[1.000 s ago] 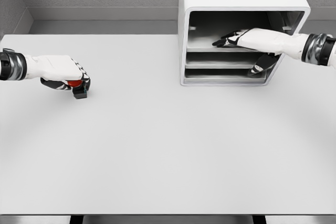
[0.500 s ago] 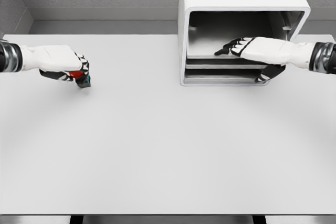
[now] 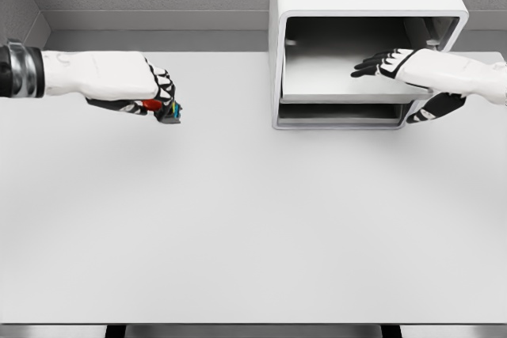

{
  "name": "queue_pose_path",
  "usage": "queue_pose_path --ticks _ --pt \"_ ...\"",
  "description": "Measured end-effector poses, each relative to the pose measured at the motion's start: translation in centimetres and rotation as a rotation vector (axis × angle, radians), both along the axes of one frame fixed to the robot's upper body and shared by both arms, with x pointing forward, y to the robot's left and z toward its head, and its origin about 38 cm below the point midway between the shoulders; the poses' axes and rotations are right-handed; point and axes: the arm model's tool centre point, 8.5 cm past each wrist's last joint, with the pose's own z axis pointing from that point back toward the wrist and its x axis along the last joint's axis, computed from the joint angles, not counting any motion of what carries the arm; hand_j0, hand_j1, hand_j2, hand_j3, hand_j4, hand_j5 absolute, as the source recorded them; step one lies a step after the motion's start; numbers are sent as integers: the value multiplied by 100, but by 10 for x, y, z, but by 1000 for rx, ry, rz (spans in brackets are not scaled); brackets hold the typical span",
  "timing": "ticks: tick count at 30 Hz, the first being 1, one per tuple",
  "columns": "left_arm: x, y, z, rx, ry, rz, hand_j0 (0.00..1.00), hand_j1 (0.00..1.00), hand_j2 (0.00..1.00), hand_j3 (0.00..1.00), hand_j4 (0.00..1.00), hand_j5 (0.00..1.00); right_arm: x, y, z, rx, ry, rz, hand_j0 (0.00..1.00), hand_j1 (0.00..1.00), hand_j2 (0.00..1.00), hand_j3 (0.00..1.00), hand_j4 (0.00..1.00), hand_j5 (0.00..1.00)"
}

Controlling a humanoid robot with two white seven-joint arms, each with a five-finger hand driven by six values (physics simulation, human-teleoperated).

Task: Slide open multi-storey tabletop storage cabinets and put open load switch and slide close multi-storey tabletop storage cabinets

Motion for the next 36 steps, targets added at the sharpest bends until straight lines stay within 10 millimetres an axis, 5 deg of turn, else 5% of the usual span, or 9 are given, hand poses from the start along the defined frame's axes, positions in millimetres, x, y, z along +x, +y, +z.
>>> queue_pose_path --ticks 10,22,26,36 --pt "-12 -31 34 -49 -62 -107 39 39 39 39 39 39 1 10 -35 -122 49 14 100 100 100 100 100 100" --pt "-17 -66 60 -120 -92 -202 39 39 39 39 39 39 -23 6 -18 -137 7 54 100 100 100 100 100 100" --pt "-17 -86 82 -142 -140 -251 39 39 39 39 39 39 -29 6 -15 -143 -1 64 100 100 100 100 100 100" --pt "-22 -132 99 -187 -170 -352 39 39 39 39 39 39 -40 -7 -9 -133 -17 40 100 100 100 100 100 100"
